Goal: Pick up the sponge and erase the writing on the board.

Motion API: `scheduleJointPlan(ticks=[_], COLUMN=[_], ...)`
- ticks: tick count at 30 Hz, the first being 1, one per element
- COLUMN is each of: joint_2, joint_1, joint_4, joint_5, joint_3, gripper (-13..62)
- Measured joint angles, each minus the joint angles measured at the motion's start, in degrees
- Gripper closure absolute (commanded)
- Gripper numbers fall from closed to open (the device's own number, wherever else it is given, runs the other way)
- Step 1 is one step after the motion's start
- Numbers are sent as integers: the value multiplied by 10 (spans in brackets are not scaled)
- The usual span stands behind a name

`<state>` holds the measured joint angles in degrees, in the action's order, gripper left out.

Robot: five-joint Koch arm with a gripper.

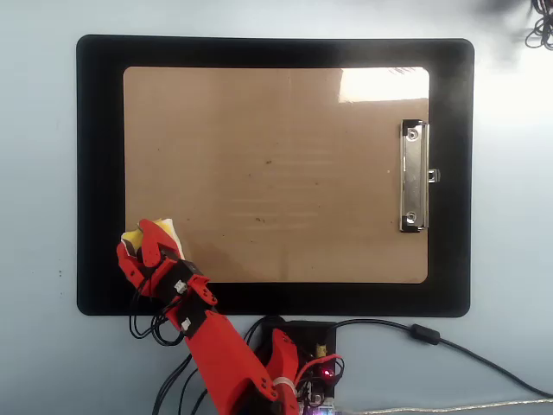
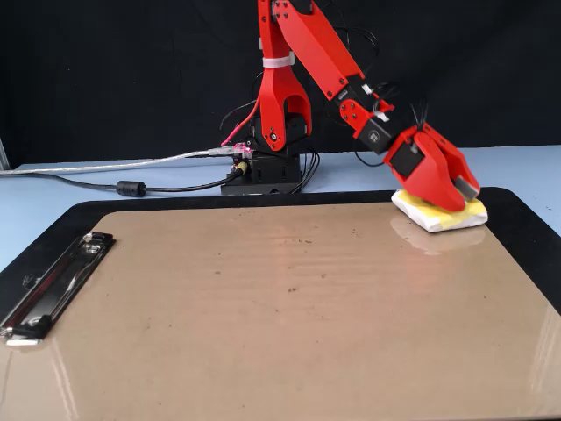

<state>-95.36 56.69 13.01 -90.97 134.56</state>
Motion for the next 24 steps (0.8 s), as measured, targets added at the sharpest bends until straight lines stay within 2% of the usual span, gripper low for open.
scheduleJointPlan(ticks=[4, 6, 9, 11, 14, 16, 19, 24], joint_2=[-89, -149, -234, -239, -238, -246, -248, -338], joint_1=[2, -5, -60, -134, -258, -352, -442, -493], joint_4=[-98, -219, -533, -757, -996, -1058, -1047, -1053], joint_5=[-26, -51, -61, -61, -39, 5, 89, 113], joint_3=[-58, -101, -238, -311, -323, -266, -149, 14], gripper=[161, 161, 158, 158, 159, 158, 158, 154])
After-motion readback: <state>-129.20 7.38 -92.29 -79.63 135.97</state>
